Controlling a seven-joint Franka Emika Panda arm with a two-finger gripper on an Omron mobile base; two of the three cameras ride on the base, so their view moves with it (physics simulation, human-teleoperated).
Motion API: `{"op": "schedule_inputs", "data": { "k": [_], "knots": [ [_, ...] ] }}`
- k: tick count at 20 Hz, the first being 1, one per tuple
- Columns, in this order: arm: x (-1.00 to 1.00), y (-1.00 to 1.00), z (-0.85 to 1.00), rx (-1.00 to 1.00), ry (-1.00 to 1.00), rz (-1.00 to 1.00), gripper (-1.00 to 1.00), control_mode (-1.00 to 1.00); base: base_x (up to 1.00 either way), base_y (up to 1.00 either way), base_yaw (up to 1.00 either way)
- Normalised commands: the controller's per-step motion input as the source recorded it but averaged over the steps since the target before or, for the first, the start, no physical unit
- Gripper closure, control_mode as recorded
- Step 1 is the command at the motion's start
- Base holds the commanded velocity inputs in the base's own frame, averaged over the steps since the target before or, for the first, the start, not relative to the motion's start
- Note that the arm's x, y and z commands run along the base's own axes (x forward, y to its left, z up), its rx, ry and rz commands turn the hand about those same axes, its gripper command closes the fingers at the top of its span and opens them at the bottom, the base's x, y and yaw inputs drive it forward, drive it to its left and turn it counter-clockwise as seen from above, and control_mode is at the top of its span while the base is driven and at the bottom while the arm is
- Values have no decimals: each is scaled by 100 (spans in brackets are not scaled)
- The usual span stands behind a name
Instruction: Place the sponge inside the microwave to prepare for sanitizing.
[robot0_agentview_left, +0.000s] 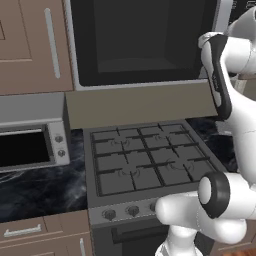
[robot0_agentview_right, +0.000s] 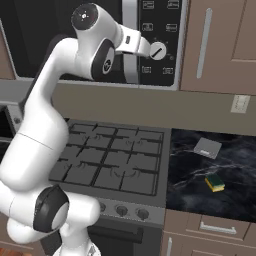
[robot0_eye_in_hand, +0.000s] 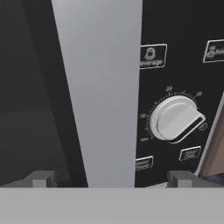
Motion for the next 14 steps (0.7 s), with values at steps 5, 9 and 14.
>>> {"op": "schedule_inputs", "data": {
  "k": [5, 9, 14],
  "knots": [
    [16, 0, 0, 0, 0, 4, -100, -100, 0, 0, 0],
    [16, 0, 0, 0, 0, 5, -100, -100, 0, 0, 0],
    [16, -3, 0, 0, 0, 10, -100, -100, 0, 0, 0]
  ]
}}
